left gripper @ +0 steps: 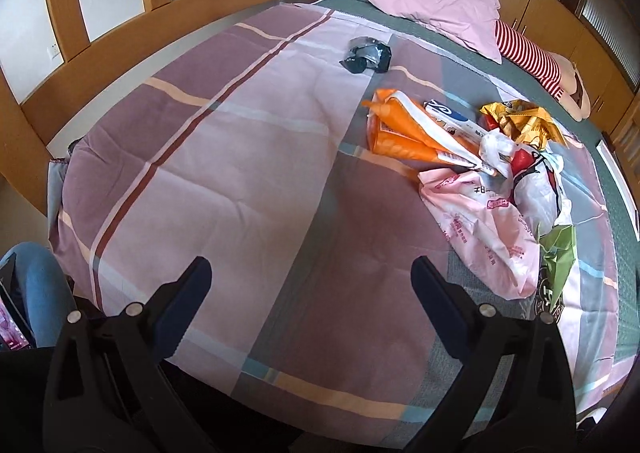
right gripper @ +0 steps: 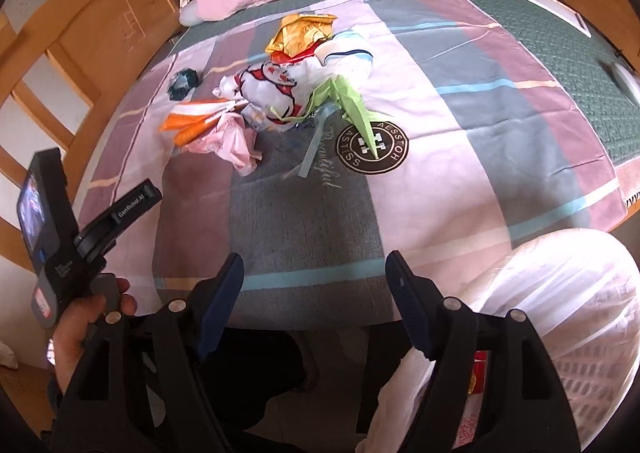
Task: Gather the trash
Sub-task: 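Move both tools back over the bed toward the remaining trash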
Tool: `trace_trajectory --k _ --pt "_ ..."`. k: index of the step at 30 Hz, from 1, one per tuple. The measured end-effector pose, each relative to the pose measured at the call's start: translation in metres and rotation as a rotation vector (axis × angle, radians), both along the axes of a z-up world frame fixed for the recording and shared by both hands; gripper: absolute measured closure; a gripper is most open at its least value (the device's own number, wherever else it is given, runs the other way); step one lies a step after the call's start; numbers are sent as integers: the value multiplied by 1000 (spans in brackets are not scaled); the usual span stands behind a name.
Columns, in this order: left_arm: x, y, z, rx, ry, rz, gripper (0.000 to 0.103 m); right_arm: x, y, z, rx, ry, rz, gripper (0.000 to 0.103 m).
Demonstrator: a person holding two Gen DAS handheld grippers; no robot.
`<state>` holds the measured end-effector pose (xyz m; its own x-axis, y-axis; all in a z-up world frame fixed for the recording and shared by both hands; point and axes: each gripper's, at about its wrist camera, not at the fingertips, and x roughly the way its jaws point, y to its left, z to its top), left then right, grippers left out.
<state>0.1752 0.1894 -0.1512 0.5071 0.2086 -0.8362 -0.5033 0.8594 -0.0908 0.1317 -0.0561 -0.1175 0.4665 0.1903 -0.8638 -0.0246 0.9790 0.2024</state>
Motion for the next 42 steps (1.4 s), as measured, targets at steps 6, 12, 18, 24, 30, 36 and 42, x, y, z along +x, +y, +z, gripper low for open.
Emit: trace_trajectory --k 6,12,18,24,30,36,42 --pt "-4 7 -2 -25 1 26 4 -1 1 -3 -8 17 -12 30" --pt "-5 5 -3 -18 9 23 4 -7 -6 8 -16 -12 -34 30" --pt "-6 6 -4 -15 16 26 4 -9 -11 15 -9 -25 -58 30" --pt "-10 12 -6 -25 21 37 4 -7 -9 19 -9 -35 -63 30" --pt "-11 12 -6 -23 24 42 4 -7 -1 12 -6 -17 -47 30" --pt "-10 10 -7 -7 32 30 4 -8 -2 9 1 -9 -49 30" --pt "-11 13 -9 6 42 37 4 -7 -8 6 33 -6 -54 30"
